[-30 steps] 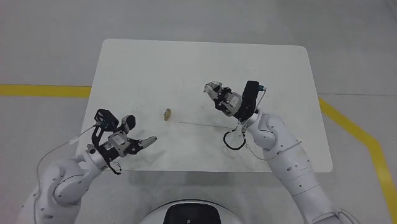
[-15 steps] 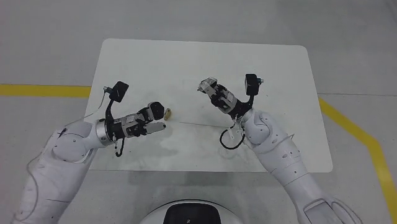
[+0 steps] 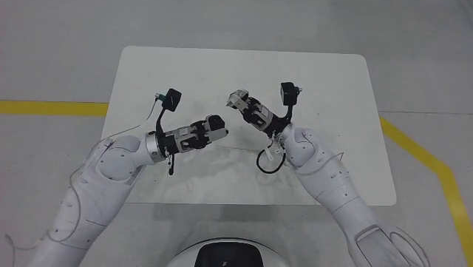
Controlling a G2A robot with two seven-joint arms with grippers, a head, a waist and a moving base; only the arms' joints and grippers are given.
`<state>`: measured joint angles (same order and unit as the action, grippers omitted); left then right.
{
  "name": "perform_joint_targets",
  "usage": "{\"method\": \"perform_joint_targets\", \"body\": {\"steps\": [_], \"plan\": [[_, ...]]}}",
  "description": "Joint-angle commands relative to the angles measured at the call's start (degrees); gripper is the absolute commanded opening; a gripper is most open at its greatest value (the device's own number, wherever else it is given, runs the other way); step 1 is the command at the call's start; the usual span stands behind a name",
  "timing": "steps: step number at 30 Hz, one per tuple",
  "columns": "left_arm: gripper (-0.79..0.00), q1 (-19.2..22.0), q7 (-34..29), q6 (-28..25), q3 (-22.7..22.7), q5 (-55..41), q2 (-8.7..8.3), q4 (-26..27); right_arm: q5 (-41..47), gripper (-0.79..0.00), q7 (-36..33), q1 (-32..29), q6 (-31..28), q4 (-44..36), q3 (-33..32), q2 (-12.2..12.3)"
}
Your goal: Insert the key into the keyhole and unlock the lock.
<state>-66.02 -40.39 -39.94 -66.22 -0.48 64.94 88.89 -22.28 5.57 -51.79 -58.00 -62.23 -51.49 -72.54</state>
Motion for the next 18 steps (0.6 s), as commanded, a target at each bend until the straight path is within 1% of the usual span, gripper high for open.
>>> {"method": "perform_joint_targets", "body": {"steps": [1, 6, 10, 12, 13, 18], "plan": [[-0.388, 0.36, -0.09, 0.21, -0.04, -1.34, -0.01, -0.95, 1.51, -0.785, -0.83, 0.12, 0.0, -0.09, 0.49, -0.07], [-0.342, 1.32, 0.02, 0.57, -0.28, -3.93, 0.0, -3.28, 6.18, -0.785, -4.02, 0.67, 0.0, -0.57, 1.75, -0.02], [-0.345, 1.88, 0.3, 0.36, -0.34, -5.24, 0.03, -4.39, 9.32, -0.785, -7.01, 0.92, 0.0, -1.01, 2.51, 0.21], [-0.366, 1.97, 0.52, 0.28, -0.28, -5.34, 0.05, -4.59, 10.22, -0.785, -8.83, 1.16, 0.0, -0.95, 2.86, 0.35], [-0.394, 1.99, 0.64, 0.27, -0.25, -5.43, 0.06, -4.65, 10.66, -0.785, -9.61, 1.28, 0.0, -0.84, 3.03, 0.39], [-0.456, 2.05, 1.12, 0.28, -0.12, -5.42, 0.09, -4.79, 12.66, -0.785, -12.13, 1.92, 0.0, 0.02, 3.53, 0.45]]}}
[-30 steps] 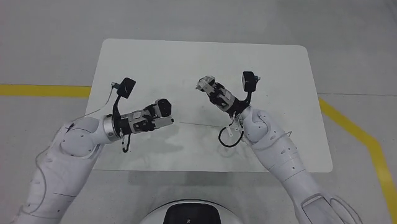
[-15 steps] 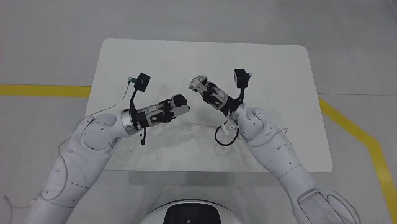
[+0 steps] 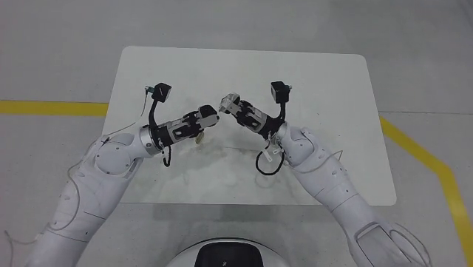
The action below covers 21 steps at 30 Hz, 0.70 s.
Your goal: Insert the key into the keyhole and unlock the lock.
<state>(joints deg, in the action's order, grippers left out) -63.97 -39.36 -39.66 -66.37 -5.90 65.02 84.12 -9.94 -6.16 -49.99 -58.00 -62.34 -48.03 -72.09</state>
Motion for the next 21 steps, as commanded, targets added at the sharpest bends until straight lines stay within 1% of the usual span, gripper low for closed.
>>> {"method": "perform_joint_targets", "body": {"steps": [1, 6, 14, 18, 21], "plan": [[-0.462, 0.01, 0.17, 0.03, 0.03, 0.1, 0.0, -0.05, 0.63, -0.785, -0.71, 0.2, 0.0, 0.31, 0.12, -0.01], [-0.462, 0.16, 0.24, 0.44, 0.52, 0.23, 0.07, -0.28, 1.78, -0.785, -1.98, 0.5, 0.0, 0.64, 0.3, -0.06], [-0.486, 0.62, 0.98, 0.91, 1.52, 0.83, 0.3, -0.78, 3.14, -0.785, -3.42, 0.77, 0.0, 1.16, 0.5, -0.24], [-0.517, 1.05, 1.13, 1.18, 1.71, 0.7, 0.38, -1.37, 3.84, -0.785, -4.11, 0.89, 0.0, 1.36, 0.57, -0.36], [-0.526, 1.37, 1.03, 1.31, 1.89, 0.5, 0.43, -1.77, 4.34, -0.785, -4.75, 0.98, 0.0, 1.49, 0.6, -0.43]]}}
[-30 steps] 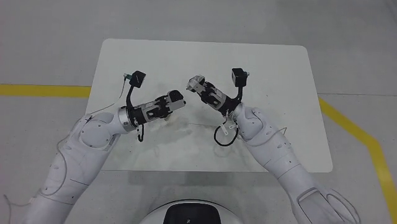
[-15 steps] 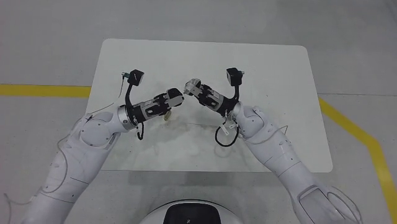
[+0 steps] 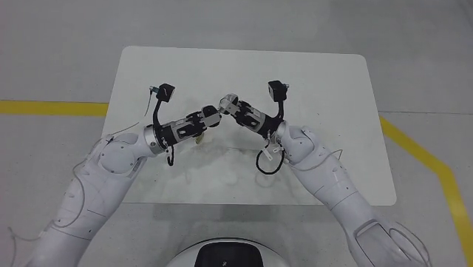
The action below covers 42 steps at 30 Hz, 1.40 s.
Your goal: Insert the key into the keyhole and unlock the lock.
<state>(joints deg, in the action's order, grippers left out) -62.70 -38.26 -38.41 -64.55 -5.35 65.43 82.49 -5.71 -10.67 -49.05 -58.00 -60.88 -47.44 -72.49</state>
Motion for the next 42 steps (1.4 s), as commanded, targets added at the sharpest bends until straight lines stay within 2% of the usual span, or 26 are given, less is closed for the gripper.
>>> {"method": "perform_joint_targets", "body": {"steps": [1, 8, 11, 12, 13, 42], "plan": [[-0.526, 0.21, -0.01, 0.14, 0.12, -0.16, 0.04, -0.28, 0.33, -0.785, -0.44, 0.04, 0.0, 0.04, 0.03, -0.05], [-0.548, 0.82, 0.09, 0.56, 0.5, -0.24, 0.18, -0.9, 1.05, -0.785, -1.68, 0.17, 0.0, 0.25, -0.11, -0.18], [-0.646, 0.97, 0.43, 1.26, 0.54, -0.39, 0.24, -1.31, 1.24, -0.785, -2.17, 0.19, 0.0, 0.3, -0.19, -0.23], [-0.748, 1.02, 0.49, 2.02, 0.64, -0.72, 0.27, -1.43, 1.29, -0.785, -2.33, 0.19, 0.0, 0.32, -0.21, -0.25], [-0.785, 1.14, 0.37, 2.61, 0.69, -1.19, 0.3, -1.46, 1.35, -0.785, -2.5, 0.19, 0.0, 0.33, -0.24, -0.26], [-0.785, 0.94, 0.37, 3.15, -1.79, -2.26, 0.03, -2.55, 1.78, -0.785, -7.17, -0.03, 0.0, 1.09, -1.41, -0.31]]}}
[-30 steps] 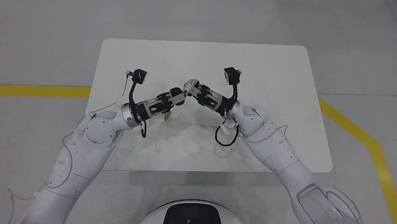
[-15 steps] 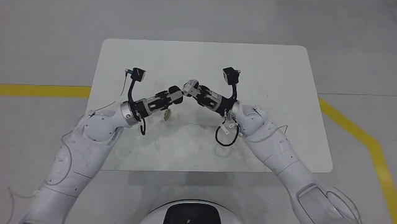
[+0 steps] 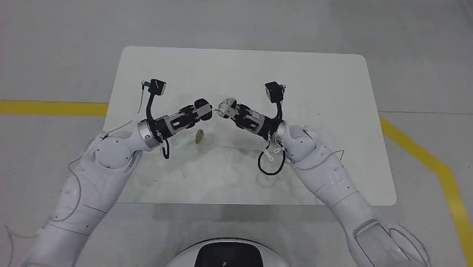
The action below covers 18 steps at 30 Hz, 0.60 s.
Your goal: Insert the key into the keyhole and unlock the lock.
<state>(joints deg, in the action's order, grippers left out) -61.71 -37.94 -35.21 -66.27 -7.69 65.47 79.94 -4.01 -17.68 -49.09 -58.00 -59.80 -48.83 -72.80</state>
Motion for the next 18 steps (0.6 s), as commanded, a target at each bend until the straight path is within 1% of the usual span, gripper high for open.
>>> {"method": "perform_joint_targets", "body": {"steps": [1, 5, 6, 7, 8, 10, 14, 16, 18], "plan": [[-0.785, -0.09, 0.04, -0.08, -0.12, 0.08, -0.02, 0.0, 0.17, -0.785, -0.29, 0.01, 0.0, 0.01, -0.04, -0.01], [-0.785, -0.22, -0.56, -0.51, -0.24, -0.04, -0.07, -0.21, 0.49, -0.785, -0.65, -0.05, 0.0, 0.03, -0.17, -0.05], [-0.662, -0.23, -0.75, -0.75, -0.22, -0.26, -0.07, -0.38, 0.54, -0.785, -0.74, -0.07, 0.0, 0.03, -0.21, -0.06], [-0.591, -0.22, -0.94, -0.99, -0.19, -0.48, -0.06, -0.57, 0.64, -0.785, -0.81, -0.1, 0.0, 0.04, -0.24, -0.07], [-0.554, -0.18, -1.09, -1.2, -0.15, -0.65, -0.05, -0.78, 0.72, -0.785, -0.9, -0.12, 0.0, 0.05, -0.27, -0.08], [-0.505, -0.09, -1.33, -1.54, -0.04, -0.95, -0.03, -1.08, 0.86, -0.785, -1.19, -0.16, 0.0, 0.1, -0.22, -0.13], [-0.483, -0.06, -1.49, -1.91, 0.14, -1.18, 0.02, -1.13, 1.23, -0.785, -1.86, -0.02, 0.0, 0.39, -0.02, -0.27], [-0.499, -0.08, -1.56, -1.98, 0.16, -1.15, 0.02, -1.13, 1.53, -0.785, -2.17, 0.06, 0.0, 0.48, 0.05, -0.34], [-0.545, -0.15, -1.6, -2.18, 0.22, -1.08, 0.03, -1.04, 1.83, -0.785, -2.46, 0.13, 0.0, 0.62, 0.08, -0.41]]}}
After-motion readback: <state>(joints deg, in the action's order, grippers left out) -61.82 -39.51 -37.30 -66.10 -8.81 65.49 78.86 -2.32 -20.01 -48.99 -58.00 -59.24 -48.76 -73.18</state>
